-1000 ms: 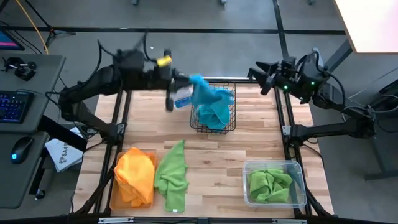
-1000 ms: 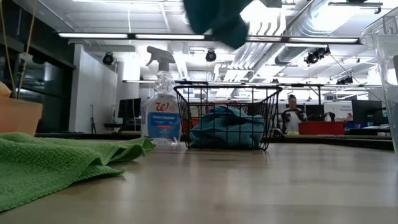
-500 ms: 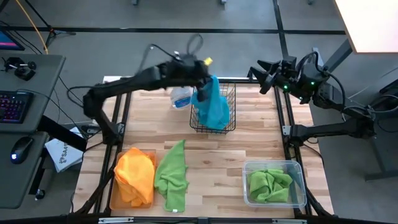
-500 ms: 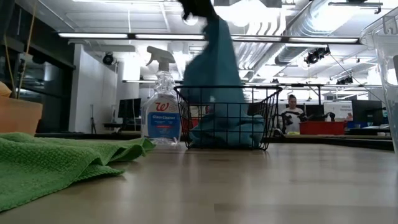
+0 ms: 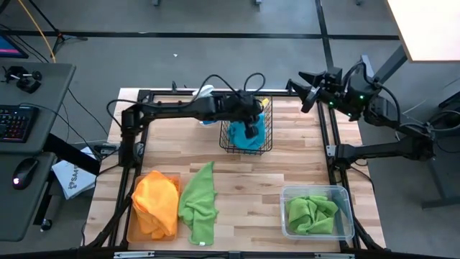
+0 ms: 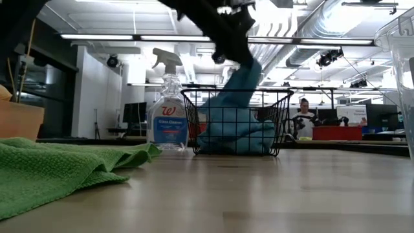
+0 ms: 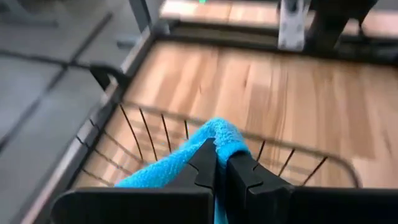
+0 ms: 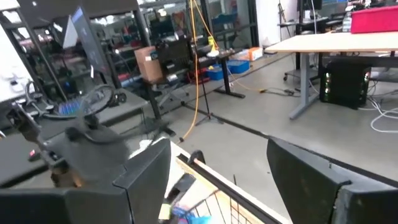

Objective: Sort microfiber towel by color & place in baskets
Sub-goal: Put the blue towel into the wire basket, then put the green towel into the transparent bin, then return to Home Position

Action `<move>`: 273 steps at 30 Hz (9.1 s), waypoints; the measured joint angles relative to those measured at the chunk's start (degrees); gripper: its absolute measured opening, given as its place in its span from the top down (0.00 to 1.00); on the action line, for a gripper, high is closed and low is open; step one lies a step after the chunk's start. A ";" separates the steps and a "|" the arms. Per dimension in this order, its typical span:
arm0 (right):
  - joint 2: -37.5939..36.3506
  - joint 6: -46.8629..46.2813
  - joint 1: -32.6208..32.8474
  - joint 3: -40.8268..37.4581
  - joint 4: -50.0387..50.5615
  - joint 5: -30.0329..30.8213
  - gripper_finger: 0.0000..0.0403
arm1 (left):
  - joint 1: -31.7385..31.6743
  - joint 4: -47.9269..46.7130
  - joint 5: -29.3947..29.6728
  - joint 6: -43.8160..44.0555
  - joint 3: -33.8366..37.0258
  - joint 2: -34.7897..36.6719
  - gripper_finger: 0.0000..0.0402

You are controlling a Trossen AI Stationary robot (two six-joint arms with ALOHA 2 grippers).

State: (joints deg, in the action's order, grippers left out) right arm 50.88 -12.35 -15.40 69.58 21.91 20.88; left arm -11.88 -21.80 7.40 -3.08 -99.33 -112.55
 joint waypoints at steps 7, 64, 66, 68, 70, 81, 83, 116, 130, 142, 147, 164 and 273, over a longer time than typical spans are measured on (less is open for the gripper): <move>-0.41 -0.37 0.00 0.00 3.43 0.00 0.35 | -1.33 -0.26 -9.19 6.77 0.00 -5.03 1.00; -1.41 -1.78 0.02 0.02 16.90 0.41 0.35 | 32.96 -31.42 -9.29 24.64 27.97 15.78 0.37; -1.41 -1.62 0.02 0.02 16.90 0.44 0.35 | 34.58 -29.41 -8.34 26.19 28.64 13.21 0.37; -1.41 -1.68 0.01 0.02 16.92 0.44 0.35 | 35.28 -29.32 -7.52 27.85 28.43 10.12 0.37; -1.41 -1.67 0.02 0.02 16.94 0.46 0.35 | 35.40 -29.21 -6.20 30.06 27.97 7.38 0.37; -1.41 -3.24 0.01 0.02 17.01 0.46 0.35 | 34.54 -28.66 -8.91 31.11 27.47 -1.34 0.56; -1.41 -4.14 0.02 0.02 17.05 0.14 0.35 | 33.73 -28.26 -10.38 31.39 27.54 -0.85 0.75; 29.88 13.91 13.31 6.35 -3.38 -22.35 0.35 | 14.54 -33.40 -1.99 17.73 6.69 22.79 1.00; 34.74 13.81 13.31 8.37 -1.52 -28.26 0.37 | 14.58 -30.28 0.57 14.93 6.64 21.14 1.00; 34.30 11.85 13.31 8.37 0.44 -26.95 0.96 | 14.33 -24.00 1.31 8.49 6.68 21.35 0.96; 29.76 11.73 12.91 8.37 4.74 -24.72 0.99 | 12.85 -30.01 2.13 10.30 1.43 21.51 0.87; 0.17 -22.09 22.95 8.37 23.75 -38.95 1.00 | 8.97 -24.82 9.86 21.57 18.62 39.73 0.55; -2.89 -40.36 37.40 -5.25 28.35 24.25 0.93 | 5.35 30.63 0.94 18.25 55.98 60.11 0.97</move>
State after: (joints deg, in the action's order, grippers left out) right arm 47.99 -52.72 22.00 64.33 50.26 45.13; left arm -6.53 8.82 8.34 15.16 -43.34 -52.44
